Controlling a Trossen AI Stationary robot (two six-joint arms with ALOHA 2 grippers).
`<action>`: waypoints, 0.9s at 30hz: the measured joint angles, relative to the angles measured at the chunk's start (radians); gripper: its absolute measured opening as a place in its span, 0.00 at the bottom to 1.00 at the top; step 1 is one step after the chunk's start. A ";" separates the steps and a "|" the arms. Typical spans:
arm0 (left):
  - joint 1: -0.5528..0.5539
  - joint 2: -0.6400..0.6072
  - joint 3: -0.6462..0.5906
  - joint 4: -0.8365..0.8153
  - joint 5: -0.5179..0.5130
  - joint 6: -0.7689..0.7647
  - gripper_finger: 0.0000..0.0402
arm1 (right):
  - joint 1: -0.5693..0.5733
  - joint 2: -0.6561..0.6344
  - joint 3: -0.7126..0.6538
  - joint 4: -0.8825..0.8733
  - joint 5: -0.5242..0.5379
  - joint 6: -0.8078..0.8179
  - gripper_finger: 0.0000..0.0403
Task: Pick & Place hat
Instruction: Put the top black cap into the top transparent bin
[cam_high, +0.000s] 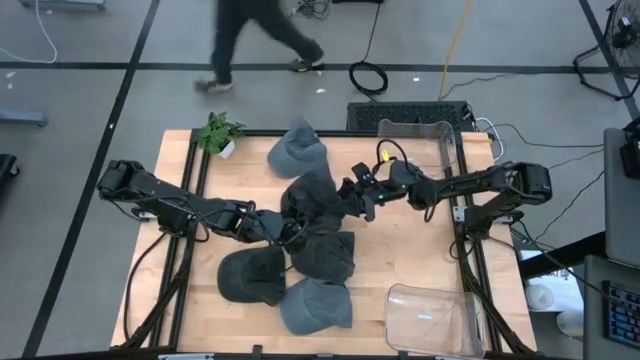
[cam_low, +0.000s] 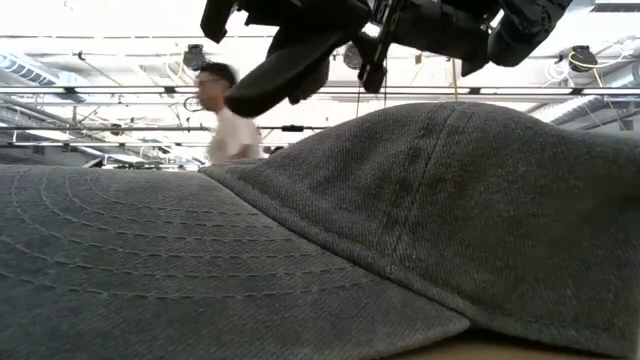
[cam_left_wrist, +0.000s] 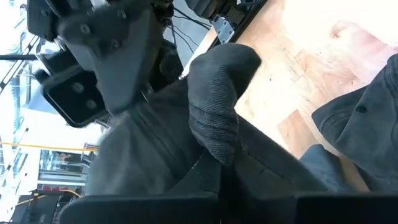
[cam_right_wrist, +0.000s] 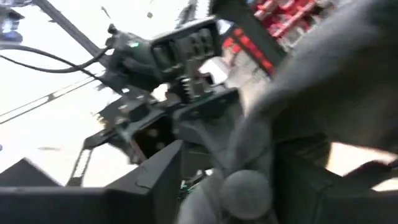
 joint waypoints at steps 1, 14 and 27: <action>0.000 0.000 0.000 0.000 0.001 -0.003 0.03 | 0.002 0.000 0.000 0.014 -0.009 0.001 0.46; 0.000 0.000 0.000 -0.001 0.001 -0.093 0.02 | 0.006 -0.007 0.000 0.040 -0.031 -0.120 0.05; -0.018 -0.001 0.000 0.041 -0.002 -0.274 0.20 | -0.111 -0.262 -0.001 -0.194 0.022 -0.198 0.05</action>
